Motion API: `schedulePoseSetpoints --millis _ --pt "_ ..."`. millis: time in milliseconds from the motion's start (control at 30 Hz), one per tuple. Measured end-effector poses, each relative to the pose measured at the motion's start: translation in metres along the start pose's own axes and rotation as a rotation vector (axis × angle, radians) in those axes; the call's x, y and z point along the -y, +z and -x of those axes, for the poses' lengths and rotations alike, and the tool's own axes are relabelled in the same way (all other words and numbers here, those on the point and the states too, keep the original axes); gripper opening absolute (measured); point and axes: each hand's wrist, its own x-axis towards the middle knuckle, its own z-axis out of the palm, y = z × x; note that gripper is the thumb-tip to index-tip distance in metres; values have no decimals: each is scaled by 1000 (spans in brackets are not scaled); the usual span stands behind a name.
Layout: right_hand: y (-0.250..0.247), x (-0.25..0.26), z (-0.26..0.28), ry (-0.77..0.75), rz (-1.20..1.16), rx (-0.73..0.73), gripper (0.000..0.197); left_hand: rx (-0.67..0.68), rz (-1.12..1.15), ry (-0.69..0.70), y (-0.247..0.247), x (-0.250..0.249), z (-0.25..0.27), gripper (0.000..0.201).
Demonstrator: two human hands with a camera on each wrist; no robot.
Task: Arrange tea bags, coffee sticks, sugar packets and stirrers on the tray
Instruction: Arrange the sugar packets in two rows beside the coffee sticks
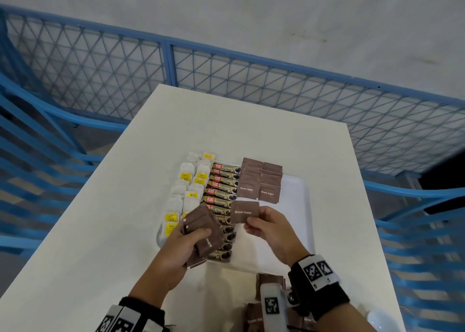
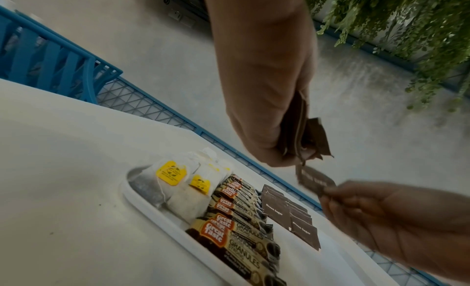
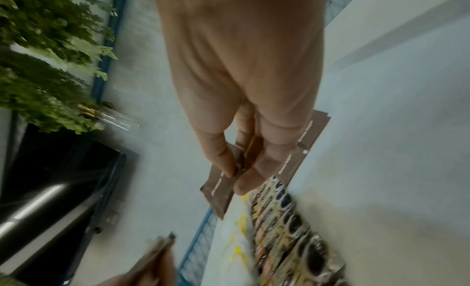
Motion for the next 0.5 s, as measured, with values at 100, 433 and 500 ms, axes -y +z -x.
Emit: schedulePoseSetpoints --millis 100,433,500 --pt "-15 -6 -22 59 47 -161 11 -20 8 5 -2 -1 -1 31" --pt "-15 -12 -80 68 307 -397 21 -45 -6 3 -2 -3 0 33" --pt "-13 -11 -83 62 392 -422 21 -57 -12 -1 -3 -2 0 33"
